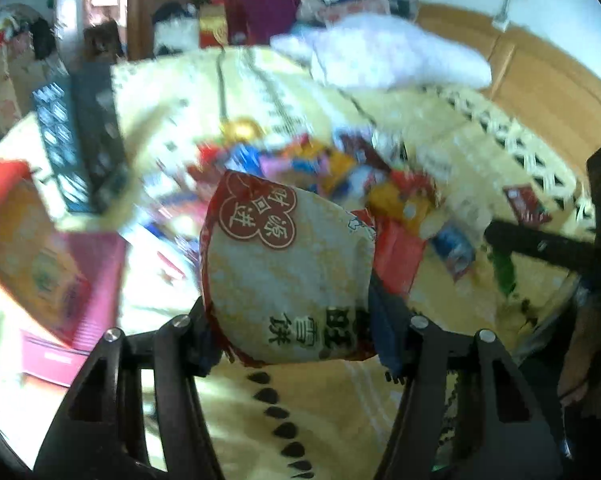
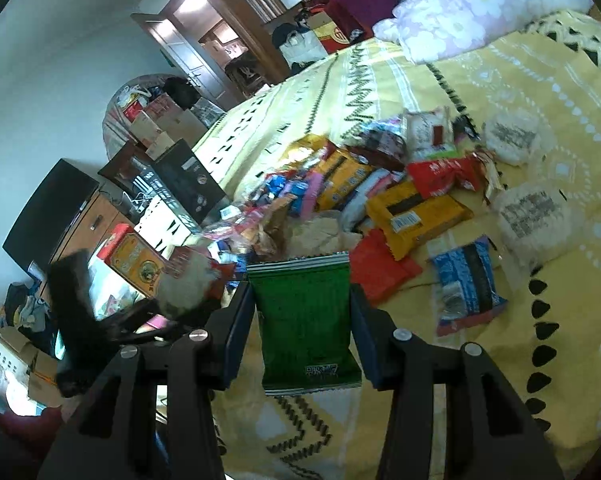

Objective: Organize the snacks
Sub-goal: 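Grasp the white-and-red biscuit bag with the left gripper while the right carries the green packet, then hold the biscuit bag and green packet over the glass bowl with both grippers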

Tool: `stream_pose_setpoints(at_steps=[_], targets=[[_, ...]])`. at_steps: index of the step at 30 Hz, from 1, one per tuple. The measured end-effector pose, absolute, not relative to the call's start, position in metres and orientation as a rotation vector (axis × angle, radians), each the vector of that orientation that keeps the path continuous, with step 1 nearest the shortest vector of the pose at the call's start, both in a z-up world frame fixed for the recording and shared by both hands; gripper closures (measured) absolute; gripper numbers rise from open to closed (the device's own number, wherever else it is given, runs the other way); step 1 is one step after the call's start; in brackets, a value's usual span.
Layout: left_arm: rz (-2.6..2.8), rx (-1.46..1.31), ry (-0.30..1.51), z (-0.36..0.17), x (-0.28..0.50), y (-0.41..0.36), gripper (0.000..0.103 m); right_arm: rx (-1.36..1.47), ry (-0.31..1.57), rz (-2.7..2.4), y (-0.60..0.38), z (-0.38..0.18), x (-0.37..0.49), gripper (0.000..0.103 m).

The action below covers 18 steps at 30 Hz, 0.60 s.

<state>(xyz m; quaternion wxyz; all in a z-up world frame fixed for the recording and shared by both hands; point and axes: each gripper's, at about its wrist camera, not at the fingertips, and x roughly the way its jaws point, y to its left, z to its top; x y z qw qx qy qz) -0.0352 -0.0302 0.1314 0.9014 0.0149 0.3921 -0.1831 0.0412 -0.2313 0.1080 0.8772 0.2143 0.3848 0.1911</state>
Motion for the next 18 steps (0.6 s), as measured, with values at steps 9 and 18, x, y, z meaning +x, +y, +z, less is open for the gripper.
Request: stream_pose_setpoints(at_steps=[9, 18], targets=[[-0.137, -0.015, 0.670, 0.209, -0.042, 0.070, 0.045, 0.330, 0.712, 0.533, -0.150, 0.179, 0.066, 0.051], [0.229, -0.149, 0.610, 0.242, -0.055, 0.224, 0.045, 0.216, 0.627, 0.791, 0.007, 0.254, 0.103, 0.052]])
